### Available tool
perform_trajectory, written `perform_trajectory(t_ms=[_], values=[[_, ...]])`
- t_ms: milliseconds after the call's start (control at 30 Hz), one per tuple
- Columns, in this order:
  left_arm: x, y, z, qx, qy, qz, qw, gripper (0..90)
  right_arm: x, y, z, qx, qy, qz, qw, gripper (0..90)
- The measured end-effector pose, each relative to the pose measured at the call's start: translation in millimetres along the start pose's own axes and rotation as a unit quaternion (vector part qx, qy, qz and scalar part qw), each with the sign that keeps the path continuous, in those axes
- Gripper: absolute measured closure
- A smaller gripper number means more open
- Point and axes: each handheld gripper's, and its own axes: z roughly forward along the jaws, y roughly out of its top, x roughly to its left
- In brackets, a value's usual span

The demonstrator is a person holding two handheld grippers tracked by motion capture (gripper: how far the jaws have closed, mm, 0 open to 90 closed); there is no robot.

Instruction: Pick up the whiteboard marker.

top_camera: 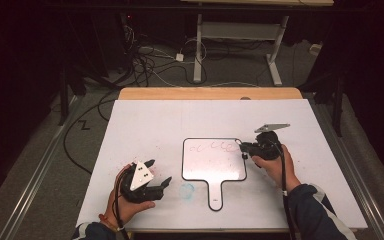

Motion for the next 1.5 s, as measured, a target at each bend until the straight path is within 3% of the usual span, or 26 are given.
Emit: perform_trajectory(t_ms=[67, 167, 267, 300, 333, 367, 500, 633, 700, 867, 933, 1033, 1233, 1300, 1400, 1500], values=[[0.2, 10.5, 5.6, -0.016, -0.017, -0.022, 0.9995, 23.7, 8.9, 2.0, -8.3, -0.035, 0.019, -0.007, 0.9992, 81.7], [-5.8, 26.4, 18.5, -0.031, -0.046, -0.04, 0.9976, 24.0, 16.6, 3.1, -12.5, -0.054, 0.03, -0.015, 0.998, 81.7], [-17.0, 42.0, 32.2, -0.043, -0.072, -0.044, 0.9955, 25.9, 36.1, 5.6, -19.2, -0.089, 0.057, -0.027, 0.994, 81.7], [-22.4, 46.6, 36.7, -0.046, -0.081, -0.044, 0.9947, 25.9, 36.1, 5.6, -19.2, -0.089, 0.057, -0.027, 0.994, 81.7], [-28.6, 50.8, 40.7, -0.05, -0.092, -0.042, 0.9936, 26.2, 49.2, 6.1, -22.1, -0.103, 0.072, -0.036, 0.9914, 81.7], [-35.9, 55.0, 44.8, -0.052, -0.101, -0.037, 0.9928, 26.2, 49.2, 6.1, -22.1, -0.103, 0.072, -0.036, 0.9914, 81.7], [-60.6, 68.2, 59.2, -0.06, -0.135, -0.032, 0.9886, 26.2, 82.2, 5.3, -27.1, -0.131, 0.101, -0.062, 0.9842, 81.7], [-70.9, 72.8, 68.3, -0.057, -0.137, -0.036, 0.9882, 26.1, 93.7, 4.2, -29.0, -0.144, 0.112, -0.068, 0.9809, 81.7], [-71.1, 74.1, 71.1, -0.065, -0.149, -0.058, 0.985, 26.1, 99.4, 2.8, -29.1, -0.147, 0.118, -0.073, 0.9794, 81.7], [-72.1, 74.7, 76.1, -0.063, -0.16, -0.074, 0.9823, 27.1, 106.0, 0.7, -26.3, -0.151, 0.134, -0.076, 0.9764, 81.7], [-71.6, 74.7, 76.5, -0.066, -0.167, -0.079, 0.9806, 29.3, 109.0, 0.2, -25.6, -0.15, 0.138, -0.08, 0.9757, 81.6], [-67.3, 74.0, 74.3, -0.072, -0.163, -0.09, 0.9799, 41.1, 110.7, -0.3, -26.3, -0.154, 0.143, -0.081, 0.9743, 81.7], [-64.9, 72.6, 73.2, -0.071, -0.162, -0.082, 0.9808, 47.5, 112.2, -1.2, -27.5, -0.159, 0.14, -0.086, 0.9736, 81.7], [-62.4, 71.2, 73.9, -0.071, -0.171, -0.087, 0.9788, 53.0, 112.8, -1.4, -29.3, -0.162, 0.138, -0.088, 0.9732, 81.6], [-60.8, 70.4, 74.6, -0.07, -0.176, -0.083, 0.9784, 59.8, 113.4, -2.1, -31.5, -0.168, 0.138, -0.089, 0.972, 81.6], [-62.3, 70.8, 74.6, -0.064, -0.174, -0.07, 0.9802, 68.7, 115.2, -2.5, -33.3, -0.169, 0.141, -0.093, 0.9709, 81.5]])
